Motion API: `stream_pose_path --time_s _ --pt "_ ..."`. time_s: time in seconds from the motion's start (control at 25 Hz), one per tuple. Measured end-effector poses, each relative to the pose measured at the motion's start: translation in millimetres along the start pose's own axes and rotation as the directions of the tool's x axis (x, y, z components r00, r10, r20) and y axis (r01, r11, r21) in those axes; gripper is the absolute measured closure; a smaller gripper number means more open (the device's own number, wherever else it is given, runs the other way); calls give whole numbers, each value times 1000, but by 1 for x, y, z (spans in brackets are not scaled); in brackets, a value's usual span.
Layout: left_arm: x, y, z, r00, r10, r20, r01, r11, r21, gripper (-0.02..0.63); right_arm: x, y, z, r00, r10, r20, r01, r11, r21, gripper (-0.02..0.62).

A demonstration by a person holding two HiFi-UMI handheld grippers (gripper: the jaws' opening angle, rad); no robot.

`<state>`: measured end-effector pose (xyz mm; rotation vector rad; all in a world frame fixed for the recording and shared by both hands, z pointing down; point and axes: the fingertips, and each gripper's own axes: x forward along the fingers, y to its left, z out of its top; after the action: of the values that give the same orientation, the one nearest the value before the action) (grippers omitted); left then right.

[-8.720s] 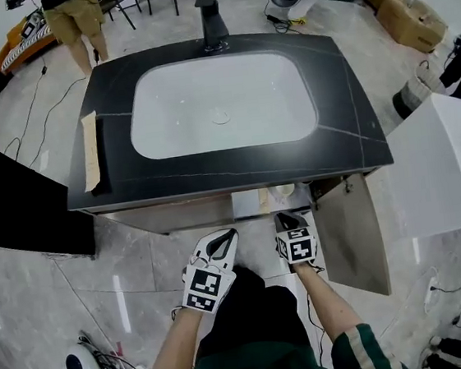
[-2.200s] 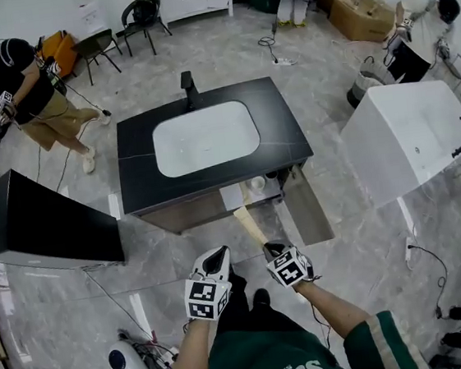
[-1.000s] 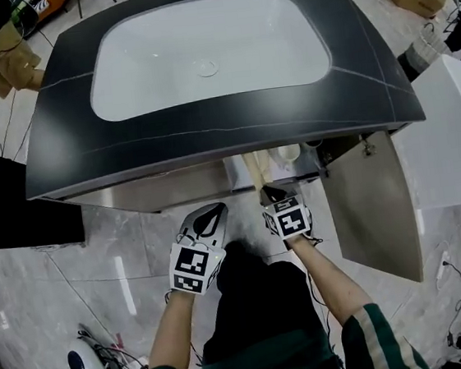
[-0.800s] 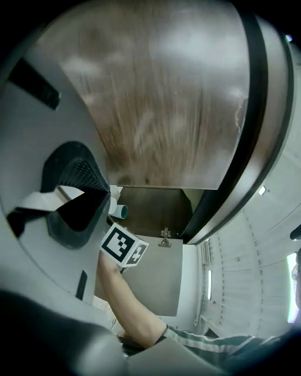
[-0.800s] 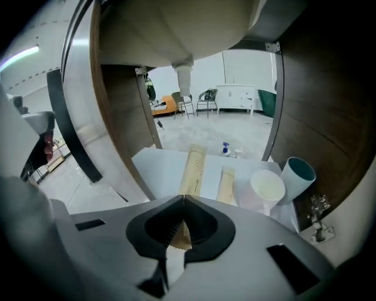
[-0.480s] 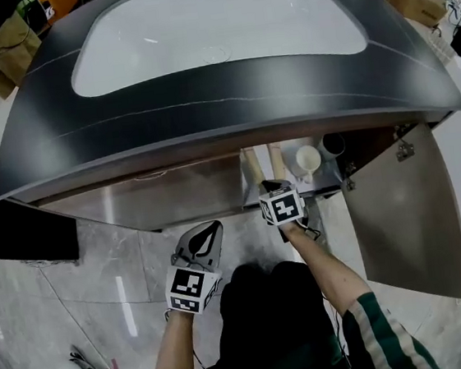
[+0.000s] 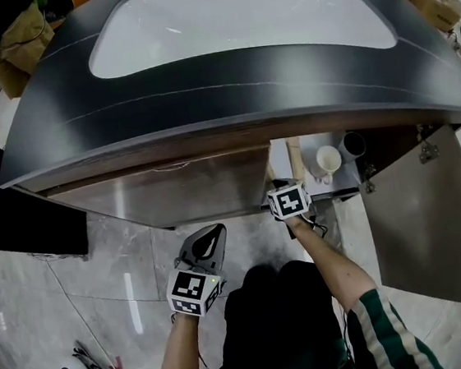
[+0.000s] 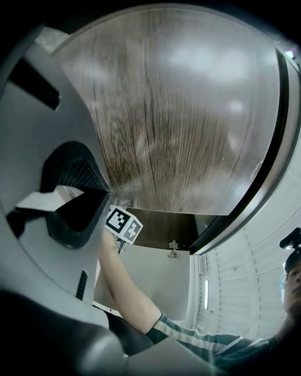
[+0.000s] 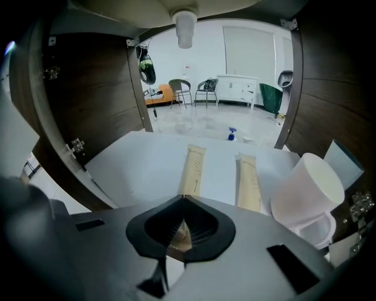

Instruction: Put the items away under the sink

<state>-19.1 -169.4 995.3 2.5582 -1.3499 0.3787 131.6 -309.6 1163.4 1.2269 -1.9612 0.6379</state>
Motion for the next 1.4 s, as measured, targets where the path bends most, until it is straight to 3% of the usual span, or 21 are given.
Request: stream_pose_path --time_s 0.2,0.52,0.8,1.0,1.24,1.4 --pt "-3 1 -8 1000 11 0 -11 1000 -11 595 10 2 -11 999 12 -30 -12 1000 -14 551" --pt "-10 4 -14 999 32 18 -32 999 -31 595 10 2 -20 994 107 -8 -104 978 181 548" --pt "-17 3 3 998 34 50 -32 999 -34 595 -16 3 -15 994 100 49 -107 982 157 531" --pt "-20 -10 34 998 13 53 -11 999 -35 595 -58 2 -2 990 107 92 -123 974 192 545" --pt "-41 -32 93 999 -23 29 25 998 -65 595 -144 14 29 978 127 163 -141 987 79 546" --pt "-65 -46 149 999 -36 1 36 996 -82 595 -217 17 53 974 110 198 -137 982 133 548"
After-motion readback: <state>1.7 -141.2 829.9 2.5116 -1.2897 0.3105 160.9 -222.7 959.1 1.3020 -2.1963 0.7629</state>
